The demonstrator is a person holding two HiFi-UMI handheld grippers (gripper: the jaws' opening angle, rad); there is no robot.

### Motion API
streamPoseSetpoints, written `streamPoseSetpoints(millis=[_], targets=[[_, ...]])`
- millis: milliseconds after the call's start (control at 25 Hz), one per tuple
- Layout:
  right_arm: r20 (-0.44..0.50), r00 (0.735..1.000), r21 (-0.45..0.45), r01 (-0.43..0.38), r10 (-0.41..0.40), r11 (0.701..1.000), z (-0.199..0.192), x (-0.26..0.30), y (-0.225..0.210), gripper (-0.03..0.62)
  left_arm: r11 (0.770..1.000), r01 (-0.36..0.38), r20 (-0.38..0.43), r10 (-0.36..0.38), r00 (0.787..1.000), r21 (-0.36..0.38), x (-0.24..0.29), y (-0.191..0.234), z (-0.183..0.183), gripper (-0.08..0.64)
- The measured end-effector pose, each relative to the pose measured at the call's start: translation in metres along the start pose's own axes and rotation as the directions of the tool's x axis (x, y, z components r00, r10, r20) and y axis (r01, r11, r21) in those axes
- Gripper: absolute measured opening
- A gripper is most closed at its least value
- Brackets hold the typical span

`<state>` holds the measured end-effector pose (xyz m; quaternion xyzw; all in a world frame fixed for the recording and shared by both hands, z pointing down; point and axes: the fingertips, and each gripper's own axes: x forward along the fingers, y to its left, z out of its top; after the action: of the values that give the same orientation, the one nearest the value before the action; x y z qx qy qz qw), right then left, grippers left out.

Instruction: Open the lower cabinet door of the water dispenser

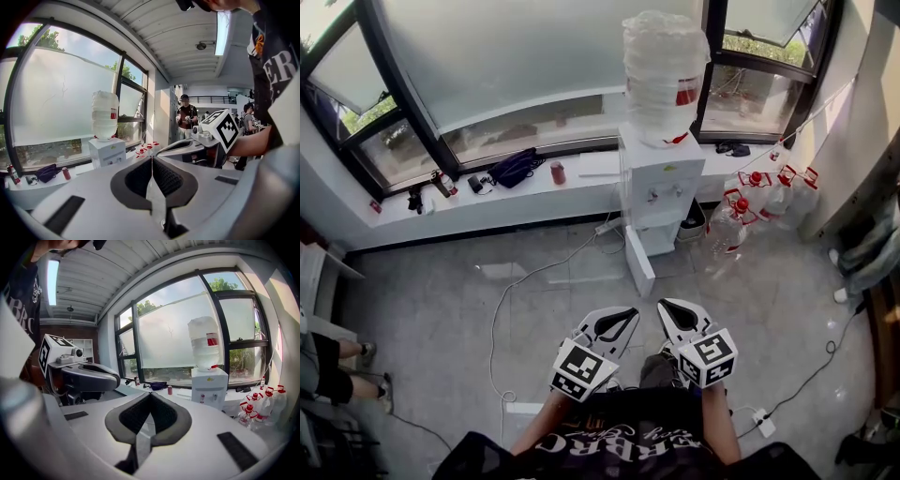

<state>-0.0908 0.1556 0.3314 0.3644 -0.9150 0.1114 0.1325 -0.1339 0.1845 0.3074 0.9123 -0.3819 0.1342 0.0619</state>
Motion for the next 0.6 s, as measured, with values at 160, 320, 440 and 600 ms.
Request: streamPoseSetpoints(millis=[160,320,440,600], targets=[[0.009,1.0,-0.035,-0.006,0.006,0.999,0.003,-0.002,0.009,0.014,1.0,-0.005,0.001,0.005,1.0,0.01,-0.008,-0.003,-0.003,0.02],[0.009,1.0,-0.041,0.005,-0.005,0.999,0.005,-0.005,0.009,0.014,1.0,-0.01,0.005,0.01,1.0,0.015,-0.012,-0.004,-0.002,0.02],[0.01,1.0,-0.044,0.007,-0.007,0.999,0.005,-0.007,0.009,0.014,1.0,-0.009,0.008,0.009,1.0,0.018,-0.013,-0.006,-0.001,0.02],[0.013,1.0,-0.044,0.002,-0.002,0.999,0.004,-0.01,0.012,0.014,1.0,-0.003,0.006,0.003,1.0,0.019,-0.013,-0.009,-0.004,0.02]])
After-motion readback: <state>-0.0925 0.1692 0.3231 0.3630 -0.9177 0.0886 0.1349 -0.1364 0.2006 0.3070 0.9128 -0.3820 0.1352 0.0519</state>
